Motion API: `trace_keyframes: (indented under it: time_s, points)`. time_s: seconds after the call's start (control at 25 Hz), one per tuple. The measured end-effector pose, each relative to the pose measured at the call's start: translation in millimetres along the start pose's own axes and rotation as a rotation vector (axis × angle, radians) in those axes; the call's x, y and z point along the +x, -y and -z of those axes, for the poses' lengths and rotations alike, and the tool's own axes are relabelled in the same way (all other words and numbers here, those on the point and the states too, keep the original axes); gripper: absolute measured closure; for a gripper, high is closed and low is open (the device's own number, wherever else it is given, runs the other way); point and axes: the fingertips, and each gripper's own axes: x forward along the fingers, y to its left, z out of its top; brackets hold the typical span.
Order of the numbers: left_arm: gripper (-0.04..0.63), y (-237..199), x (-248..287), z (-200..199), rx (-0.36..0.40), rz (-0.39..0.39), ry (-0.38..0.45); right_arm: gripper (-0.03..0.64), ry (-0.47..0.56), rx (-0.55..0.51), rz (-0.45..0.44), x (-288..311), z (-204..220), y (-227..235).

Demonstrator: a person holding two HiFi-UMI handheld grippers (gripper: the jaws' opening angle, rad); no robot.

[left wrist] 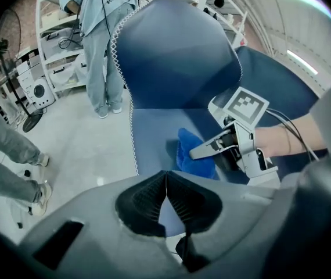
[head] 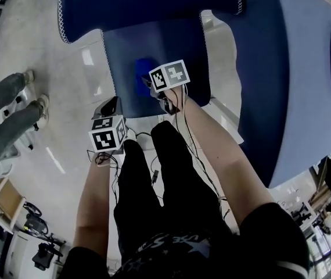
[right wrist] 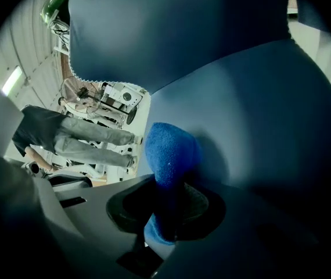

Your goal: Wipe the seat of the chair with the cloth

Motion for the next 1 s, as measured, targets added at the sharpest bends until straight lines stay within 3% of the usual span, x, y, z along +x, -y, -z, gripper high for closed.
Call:
trace_keyframes:
  time_s: [0.6, 0.8, 1.0]
  points:
    - [0.575, 61, 17, -26, 0.177, 0.066, -0.018, 0.537, 0.081, 0.086, 0.199, -117, 24, 119]
    - [0.575, 72, 18, -15, 0.192, 0.088, -0.032, 0.535, 0.101, 0.108, 0.264, -141, 37, 143]
    - [0.575, 72, 10, 2, 0.184, 0.098, -0.033, 0.537, 0.138, 0.194, 0.331, -159, 49, 153]
